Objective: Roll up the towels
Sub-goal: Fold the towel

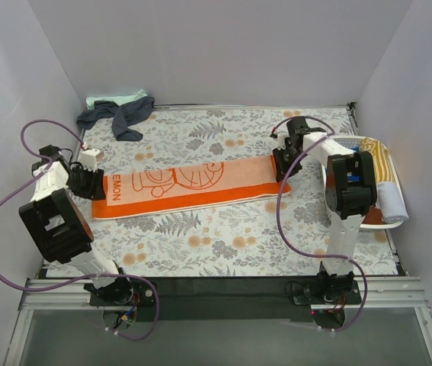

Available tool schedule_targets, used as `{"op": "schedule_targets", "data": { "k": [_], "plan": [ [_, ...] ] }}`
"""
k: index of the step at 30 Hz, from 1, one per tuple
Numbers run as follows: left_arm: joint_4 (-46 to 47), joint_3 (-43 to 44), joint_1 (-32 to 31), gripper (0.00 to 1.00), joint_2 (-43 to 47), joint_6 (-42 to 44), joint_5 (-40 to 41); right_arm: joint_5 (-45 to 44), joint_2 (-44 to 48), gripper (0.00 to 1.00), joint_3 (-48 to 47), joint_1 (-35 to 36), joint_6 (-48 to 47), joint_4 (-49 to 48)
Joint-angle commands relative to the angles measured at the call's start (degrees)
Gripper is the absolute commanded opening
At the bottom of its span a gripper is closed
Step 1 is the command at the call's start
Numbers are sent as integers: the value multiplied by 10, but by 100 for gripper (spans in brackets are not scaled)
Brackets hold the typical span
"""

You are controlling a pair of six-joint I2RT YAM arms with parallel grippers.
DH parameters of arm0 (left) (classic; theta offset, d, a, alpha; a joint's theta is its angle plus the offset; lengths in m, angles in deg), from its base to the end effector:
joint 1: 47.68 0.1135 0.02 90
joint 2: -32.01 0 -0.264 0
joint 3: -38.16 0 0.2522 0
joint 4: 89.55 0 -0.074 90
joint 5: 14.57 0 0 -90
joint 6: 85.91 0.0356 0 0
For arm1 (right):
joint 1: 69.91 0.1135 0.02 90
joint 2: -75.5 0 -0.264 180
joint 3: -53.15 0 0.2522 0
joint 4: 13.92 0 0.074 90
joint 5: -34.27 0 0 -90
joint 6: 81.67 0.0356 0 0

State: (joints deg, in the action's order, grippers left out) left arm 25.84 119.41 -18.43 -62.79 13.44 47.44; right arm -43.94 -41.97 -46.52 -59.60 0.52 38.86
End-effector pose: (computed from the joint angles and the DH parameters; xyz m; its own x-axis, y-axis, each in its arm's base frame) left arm 0.2777 0.1364 0.2143 -0.8990 -0.3391 -0.2771 -0.2041 0.8843 -0.4199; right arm 0.4100 0.0820 0.1680 -0.8864 -0.2964 -0.3556 -0.3659 0.9192 0.1457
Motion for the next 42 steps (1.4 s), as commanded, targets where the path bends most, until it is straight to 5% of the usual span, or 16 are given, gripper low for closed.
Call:
{"op": "schedule_targets", "data": {
  "k": [1, 2, 12, 13, 24, 42],
  "plan": [
    [0, 24, 1, 41, 19, -10, -25, 5, 4, 17, 5, 9, -4, 18],
    [-1, 25, 1, 41, 19, -10, -25, 0, 12, 3, 4, 6, -8, 19],
    [-21, 34, -5, 61, 40, 19, -41, -6, 76, 1, -79, -57, -67, 68],
    [-21, 34, -4, 79, 44, 19, -42, 11, 80, 1, -88, -57, -73, 70],
    [-42, 71, -6, 82, 26, -9, -103, 183, 60, 1, -109, 60, -67, 96],
    [-36, 75, -7, 86, 30, -71, -49, 182, -69, 1, -168, 134, 25, 39]
  ]
}}
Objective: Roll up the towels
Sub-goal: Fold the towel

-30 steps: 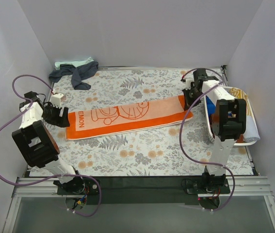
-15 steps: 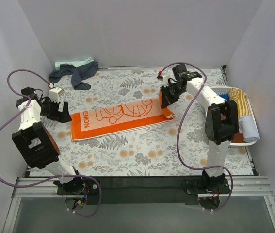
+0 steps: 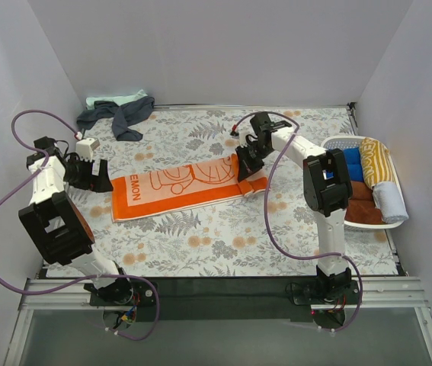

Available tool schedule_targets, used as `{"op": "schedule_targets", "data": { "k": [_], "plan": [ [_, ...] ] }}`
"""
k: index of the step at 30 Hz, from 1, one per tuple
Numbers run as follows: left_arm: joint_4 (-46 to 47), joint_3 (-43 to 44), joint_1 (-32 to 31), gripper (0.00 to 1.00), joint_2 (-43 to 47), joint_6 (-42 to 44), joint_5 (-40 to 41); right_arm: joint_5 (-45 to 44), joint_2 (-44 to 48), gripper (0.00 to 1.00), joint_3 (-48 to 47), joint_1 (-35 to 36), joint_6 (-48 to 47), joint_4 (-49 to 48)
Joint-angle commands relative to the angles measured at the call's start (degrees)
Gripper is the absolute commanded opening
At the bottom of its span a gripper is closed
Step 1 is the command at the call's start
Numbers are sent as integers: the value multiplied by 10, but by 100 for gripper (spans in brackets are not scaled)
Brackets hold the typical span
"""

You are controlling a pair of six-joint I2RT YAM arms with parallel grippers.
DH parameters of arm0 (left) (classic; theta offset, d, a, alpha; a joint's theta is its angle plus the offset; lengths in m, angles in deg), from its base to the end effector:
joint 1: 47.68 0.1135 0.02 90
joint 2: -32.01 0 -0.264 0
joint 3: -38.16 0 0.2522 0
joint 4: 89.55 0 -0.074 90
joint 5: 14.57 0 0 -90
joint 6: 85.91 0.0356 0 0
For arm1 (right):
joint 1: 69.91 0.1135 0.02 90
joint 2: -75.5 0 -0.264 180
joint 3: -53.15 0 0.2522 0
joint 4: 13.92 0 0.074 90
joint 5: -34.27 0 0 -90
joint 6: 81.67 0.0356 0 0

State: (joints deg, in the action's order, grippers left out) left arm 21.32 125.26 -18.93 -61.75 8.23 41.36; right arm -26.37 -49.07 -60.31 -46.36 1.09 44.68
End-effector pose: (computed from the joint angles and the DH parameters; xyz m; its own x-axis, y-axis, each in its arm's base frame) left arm 0.2842 0.1332 0.2474 -0.8677 -0.4078 -0.2840 -0.2158 0.8240 -0.5239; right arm 0.4089 0.1973 0.1838 -0.7894 -0.4639 -0.4020 -0.6084 0.6780 0.4125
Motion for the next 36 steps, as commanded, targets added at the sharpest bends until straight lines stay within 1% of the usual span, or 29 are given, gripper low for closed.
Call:
{"op": "schedule_targets", "data": {
  "k": [1, 6, 11, 16, 18, 21, 22, 23, 24, 25, 27, 30, 31, 33, 34, 35, 36],
  "plan": [
    [11, 15, -2, 87, 20, -21, 15, 5, 3, 1, -31, 3, 20, -20],
    [31, 8, -2, 87, 27, -30, 25, 2, 4, 1, -45, 2, 28, -21],
    [36, 9, -1, 87, 22, -34, 31, 5, -18, 1, -57, 4, 28, -21],
    [33, 1, -4, 87, 28, -26, 16, 9, -38, 1, -66, 12, 26, -22],
    [27, -4, -10, 86, 34, -4, 6, 19, -42, 11, -67, 15, 25, -20],
    [30, -25, -33, 80, 57, 13, 4, 37, -31, 34, -66, 18, 19, -18],
    [32, -28, -45, 75, 65, 17, 5, 41, -17, 52, -64, 17, 16, -14],
    [33, -37, -50, 72, 68, 17, 4, 45, -9, 57, -63, 17, 8, -12],
    [31, -40, -57, 72, 69, 17, 4, 57, 0, 62, -63, 15, 5, -12],
    [32, -44, -69, 71, 70, 16, 4, 68, 20, 64, -63, 12, 1, -9],
    [33, -57, -83, 62, 74, 16, 2, 103, 37, 64, -65, -1, -2, -11],
    [42, -74, -106, 55, 77, 7, 3, 126, 50, 57, -75, -26, -10, -11],
    [46, -78, -116, 53, 77, 6, 2, 121, 45, 49, -77, -31, -13, -11],
    [50, -82, -122, 48, 73, -2, 3, 97, 35, 42, -90, -46, -13, -12],
    [52, -87, -129, 46, 73, -4, 3, 89, 22, 34, -95, -51, -10, -11],
    [54, -90, -135, 44, 70, -4, 5, 79, 15, 31, -98, -53, -10, -11],
    [55, -93, -138, 37, 68, -10, 9, 58, 10, 29, -103, -53, -11, -11]
  ]
}}
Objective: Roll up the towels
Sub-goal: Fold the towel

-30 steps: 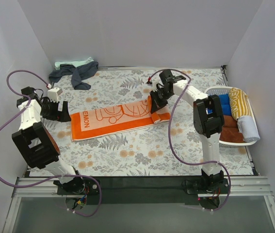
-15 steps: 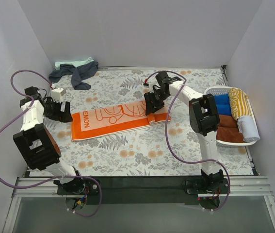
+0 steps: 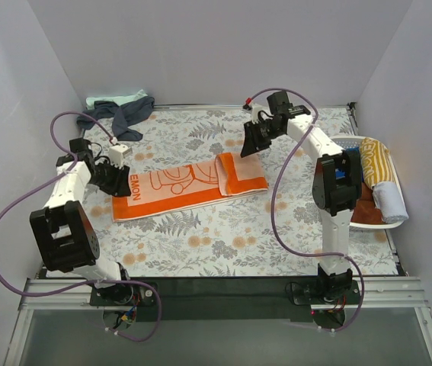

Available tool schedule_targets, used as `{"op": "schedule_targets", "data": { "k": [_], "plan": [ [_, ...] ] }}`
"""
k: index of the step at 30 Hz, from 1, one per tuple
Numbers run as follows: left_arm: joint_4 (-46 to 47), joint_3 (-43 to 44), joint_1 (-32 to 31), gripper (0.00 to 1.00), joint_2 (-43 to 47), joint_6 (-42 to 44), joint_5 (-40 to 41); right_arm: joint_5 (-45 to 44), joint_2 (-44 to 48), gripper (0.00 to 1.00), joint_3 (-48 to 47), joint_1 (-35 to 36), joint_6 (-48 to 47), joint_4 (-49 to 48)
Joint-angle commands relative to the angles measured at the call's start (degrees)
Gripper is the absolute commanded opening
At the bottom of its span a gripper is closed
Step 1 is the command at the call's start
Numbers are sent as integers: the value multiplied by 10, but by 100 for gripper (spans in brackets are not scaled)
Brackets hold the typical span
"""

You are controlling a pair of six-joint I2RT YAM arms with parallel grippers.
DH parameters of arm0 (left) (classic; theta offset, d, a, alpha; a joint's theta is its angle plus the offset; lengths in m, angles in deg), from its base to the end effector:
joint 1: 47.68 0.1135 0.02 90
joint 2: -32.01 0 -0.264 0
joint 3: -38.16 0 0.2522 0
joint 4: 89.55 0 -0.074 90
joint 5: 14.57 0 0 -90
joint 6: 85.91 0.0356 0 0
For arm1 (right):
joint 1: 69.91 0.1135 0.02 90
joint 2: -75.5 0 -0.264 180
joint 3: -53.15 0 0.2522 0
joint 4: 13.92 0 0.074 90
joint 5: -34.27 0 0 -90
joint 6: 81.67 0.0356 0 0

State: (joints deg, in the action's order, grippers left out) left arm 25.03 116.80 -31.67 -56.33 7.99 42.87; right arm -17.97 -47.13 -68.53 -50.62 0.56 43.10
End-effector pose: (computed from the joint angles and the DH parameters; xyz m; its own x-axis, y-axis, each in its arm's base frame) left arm 0.2818 0.0609 0.2344 -0.9336 -0.2082 -0.2916 -0.0362 0.8644 -0.5015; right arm 0.4352 0.1754 0.2451 -0.7161 -0.3639 -0.5957 -0.6707 0.5952 0.4427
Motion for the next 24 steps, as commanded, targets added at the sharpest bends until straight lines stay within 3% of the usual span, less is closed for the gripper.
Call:
{"op": "schedule_targets", "data": {
  "k": [1, 9, 14, 16, 21, 22, 24],
  "plan": [
    [19, -15, -19, 34, 11, -9, 4, -36, -19, 27, -22, -10, -8, 4],
    [43, -41, -51, 15, -39, -35, 43, -111, -67, 25, -11, -5, -38, 0],
    [67, -36, -59, 1, -102, -74, 82, -133, -68, 23, 61, 2, -58, -6],
    [77, -23, -58, 0, -121, -79, 92, -134, -50, 23, 89, 2, -65, -6],
    [80, 75, -60, 0, -228, -83, 82, -109, 22, 22, 234, 14, -86, -6],
    [73, 129, -64, 0, -250, -82, 82, -100, 53, 22, 257, 24, -90, -6],
    [59, 193, -71, 0, -312, -69, 76, -38, 101, 24, 322, 40, -100, 1]
  ]
}}
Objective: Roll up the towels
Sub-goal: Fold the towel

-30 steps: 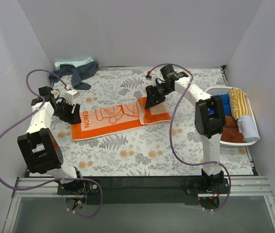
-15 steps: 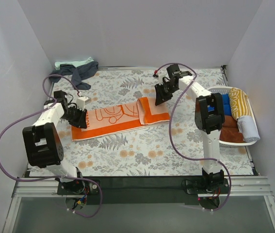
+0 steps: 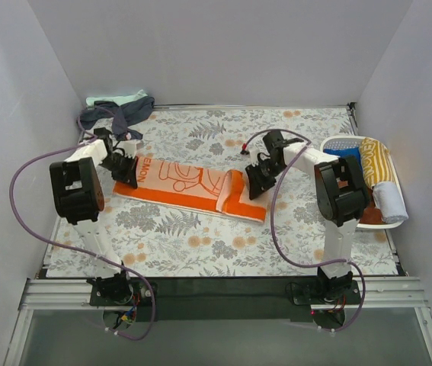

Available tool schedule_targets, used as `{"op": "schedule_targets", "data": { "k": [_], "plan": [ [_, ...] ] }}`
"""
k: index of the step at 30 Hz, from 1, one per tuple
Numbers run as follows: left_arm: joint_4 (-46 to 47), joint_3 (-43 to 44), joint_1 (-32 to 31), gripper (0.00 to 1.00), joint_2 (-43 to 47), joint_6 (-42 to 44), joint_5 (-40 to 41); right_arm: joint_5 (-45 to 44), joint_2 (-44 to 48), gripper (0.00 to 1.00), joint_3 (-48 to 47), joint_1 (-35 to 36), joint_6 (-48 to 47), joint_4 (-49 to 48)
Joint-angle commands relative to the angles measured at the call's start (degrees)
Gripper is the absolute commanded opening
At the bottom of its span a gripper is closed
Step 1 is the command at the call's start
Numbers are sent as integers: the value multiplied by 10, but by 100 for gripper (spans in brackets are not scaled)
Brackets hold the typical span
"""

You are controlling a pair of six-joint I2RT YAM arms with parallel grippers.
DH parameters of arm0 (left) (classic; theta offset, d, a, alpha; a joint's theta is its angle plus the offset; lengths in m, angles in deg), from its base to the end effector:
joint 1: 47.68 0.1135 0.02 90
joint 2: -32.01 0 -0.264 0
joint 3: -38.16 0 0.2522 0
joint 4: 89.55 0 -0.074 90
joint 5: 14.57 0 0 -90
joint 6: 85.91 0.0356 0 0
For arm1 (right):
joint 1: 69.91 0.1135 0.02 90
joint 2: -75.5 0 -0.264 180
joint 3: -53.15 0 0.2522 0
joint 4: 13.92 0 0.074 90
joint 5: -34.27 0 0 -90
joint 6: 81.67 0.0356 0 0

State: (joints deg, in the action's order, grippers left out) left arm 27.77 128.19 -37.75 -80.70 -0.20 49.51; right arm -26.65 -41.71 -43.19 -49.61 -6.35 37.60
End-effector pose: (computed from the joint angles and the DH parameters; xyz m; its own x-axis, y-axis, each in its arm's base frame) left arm 0.3604 0.0473 0.1541 -0.9700 -0.2381 -0.0481 -0.1934 0.8767 -0.4405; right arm 0.3768 0.1578 0.1583 -0.7530 -0.5147 -0.4101 -0.6533 0.6598 0.3715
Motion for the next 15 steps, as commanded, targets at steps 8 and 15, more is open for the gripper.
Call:
{"op": "schedule_targets", "data": {
  "k": [8, 15],
  "plan": [
    [-14, 308, -60, 30, -117, 18, -84, 220, 138, 39, 82, 86, -55, 97],
    [28, 148, -63, 31, 19, 11, -123, 106, 132, 40, 57, 73, -67, 67]
  ]
}}
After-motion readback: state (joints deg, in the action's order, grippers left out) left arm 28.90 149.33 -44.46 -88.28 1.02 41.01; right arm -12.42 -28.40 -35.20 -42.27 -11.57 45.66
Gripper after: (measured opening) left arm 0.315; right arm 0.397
